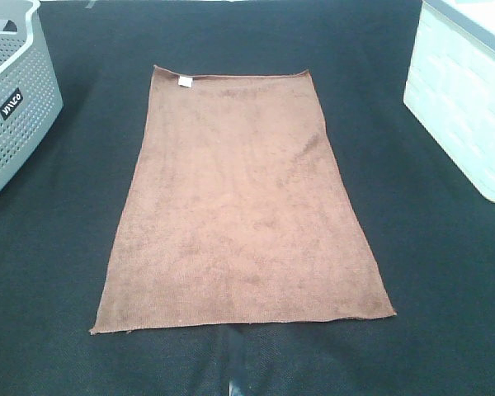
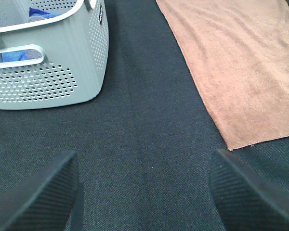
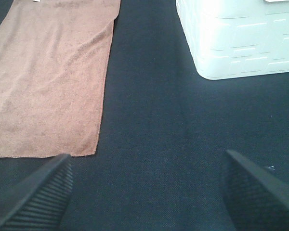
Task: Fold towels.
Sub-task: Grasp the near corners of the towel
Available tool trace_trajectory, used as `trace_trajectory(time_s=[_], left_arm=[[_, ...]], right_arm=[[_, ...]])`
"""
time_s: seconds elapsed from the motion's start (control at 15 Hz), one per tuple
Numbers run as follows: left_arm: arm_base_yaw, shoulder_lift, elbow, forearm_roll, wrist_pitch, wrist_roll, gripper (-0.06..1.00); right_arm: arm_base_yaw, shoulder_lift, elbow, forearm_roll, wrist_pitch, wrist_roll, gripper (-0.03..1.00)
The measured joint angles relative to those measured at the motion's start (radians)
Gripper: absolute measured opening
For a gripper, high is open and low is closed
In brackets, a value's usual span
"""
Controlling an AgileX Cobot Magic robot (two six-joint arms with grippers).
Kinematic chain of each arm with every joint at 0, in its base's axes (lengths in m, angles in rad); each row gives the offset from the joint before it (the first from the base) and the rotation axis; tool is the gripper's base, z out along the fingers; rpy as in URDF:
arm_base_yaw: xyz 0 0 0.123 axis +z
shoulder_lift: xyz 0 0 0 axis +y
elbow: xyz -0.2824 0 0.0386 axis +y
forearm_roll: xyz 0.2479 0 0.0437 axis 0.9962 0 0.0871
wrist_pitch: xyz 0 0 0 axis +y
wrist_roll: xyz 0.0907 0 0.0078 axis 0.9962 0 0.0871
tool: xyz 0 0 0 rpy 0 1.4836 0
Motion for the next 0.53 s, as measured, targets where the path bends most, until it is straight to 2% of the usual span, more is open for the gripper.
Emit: trace_trajectory(time_s=[0.53], left_arm=[[0.0,0.0,0.0,0.0,0.0,0.0,0.72]], right_arm=[[0.0,0.0,0.0,0.0,0.0,0.0,0.78]])
